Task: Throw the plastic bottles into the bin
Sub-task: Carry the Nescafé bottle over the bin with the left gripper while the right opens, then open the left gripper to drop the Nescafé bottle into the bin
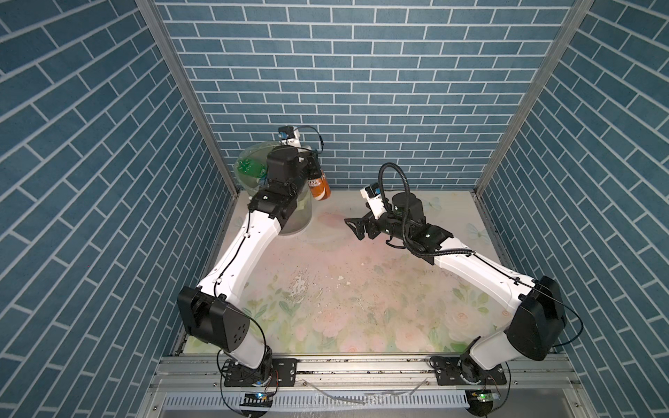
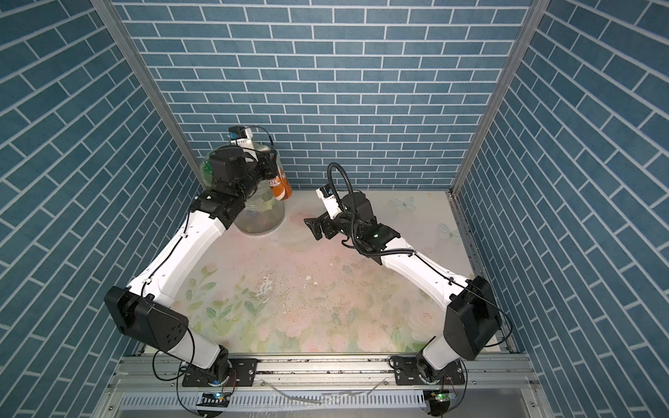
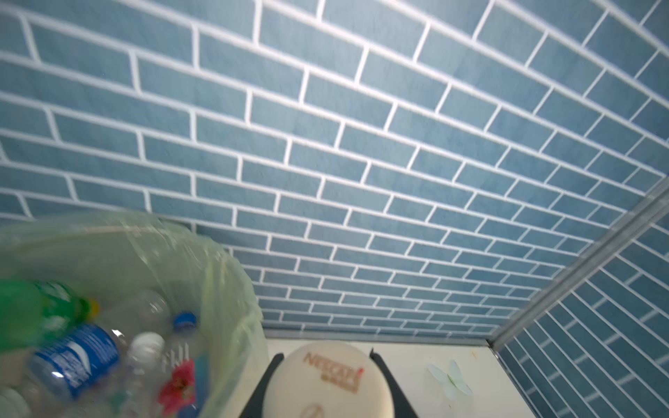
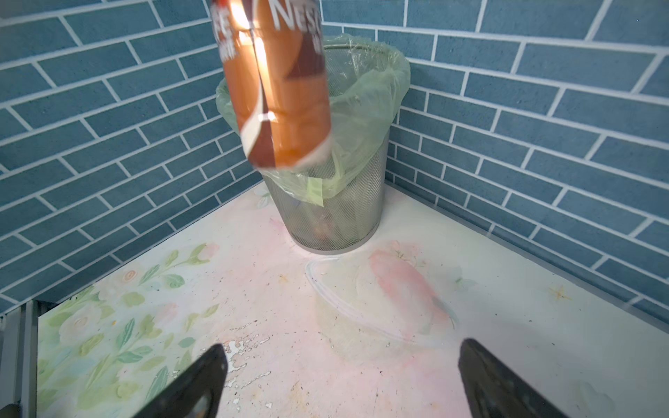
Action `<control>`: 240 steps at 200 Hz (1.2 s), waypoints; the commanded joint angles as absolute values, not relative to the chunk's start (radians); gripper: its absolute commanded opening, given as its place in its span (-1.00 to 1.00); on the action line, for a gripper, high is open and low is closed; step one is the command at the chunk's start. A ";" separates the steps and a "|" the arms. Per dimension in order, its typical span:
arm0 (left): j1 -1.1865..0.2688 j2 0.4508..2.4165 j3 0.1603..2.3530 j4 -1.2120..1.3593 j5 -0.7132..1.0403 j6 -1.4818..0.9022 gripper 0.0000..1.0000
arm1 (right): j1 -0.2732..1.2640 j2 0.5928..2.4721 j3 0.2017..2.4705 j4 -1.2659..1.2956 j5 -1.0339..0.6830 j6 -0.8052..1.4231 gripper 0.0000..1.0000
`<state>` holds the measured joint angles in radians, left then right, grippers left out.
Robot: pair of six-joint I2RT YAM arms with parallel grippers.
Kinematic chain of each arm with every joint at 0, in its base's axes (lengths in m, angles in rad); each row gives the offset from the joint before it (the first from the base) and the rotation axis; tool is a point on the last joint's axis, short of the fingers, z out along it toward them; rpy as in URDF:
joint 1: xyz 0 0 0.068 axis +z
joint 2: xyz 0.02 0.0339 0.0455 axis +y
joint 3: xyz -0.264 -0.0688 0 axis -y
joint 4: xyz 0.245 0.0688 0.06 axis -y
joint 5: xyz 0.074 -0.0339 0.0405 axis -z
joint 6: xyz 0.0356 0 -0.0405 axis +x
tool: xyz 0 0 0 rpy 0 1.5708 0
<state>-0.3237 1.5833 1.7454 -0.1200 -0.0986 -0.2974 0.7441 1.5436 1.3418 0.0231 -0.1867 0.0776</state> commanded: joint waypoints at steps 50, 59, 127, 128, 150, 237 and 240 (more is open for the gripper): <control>-0.245 1.679 2.101 -0.069 -0.180 -0.059 -0.37 | 0.741 1.595 1.640 0.110 -0.218 0.082 0.98; -0.242 1.681 2.125 -0.056 -0.183 -0.034 -0.37 | 0.741 1.599 1.659 0.122 -0.222 0.077 0.98; -0.135 1.756 2.162 0.026 -0.186 -0.084 -0.39 | 0.743 1.659 1.713 0.089 -0.243 0.077 0.98; -0.133 1.760 2.159 0.027 -0.187 -0.085 -0.39 | 0.743 1.659 1.713 0.089 -0.243 0.077 0.98; -0.062 1.918 2.245 -0.173 -0.099 -0.254 0.57 | 0.742 1.672 1.705 0.084 -0.264 0.100 0.98; -0.109 1.653 1.965 -0.146 -0.020 -0.320 0.99 | 0.742 1.643 1.609 0.125 -0.275 0.169 0.97; -0.114 1.642 1.949 -0.140 -0.020 -0.321 0.99 | 0.742 1.642 1.605 0.131 -0.273 0.173 0.97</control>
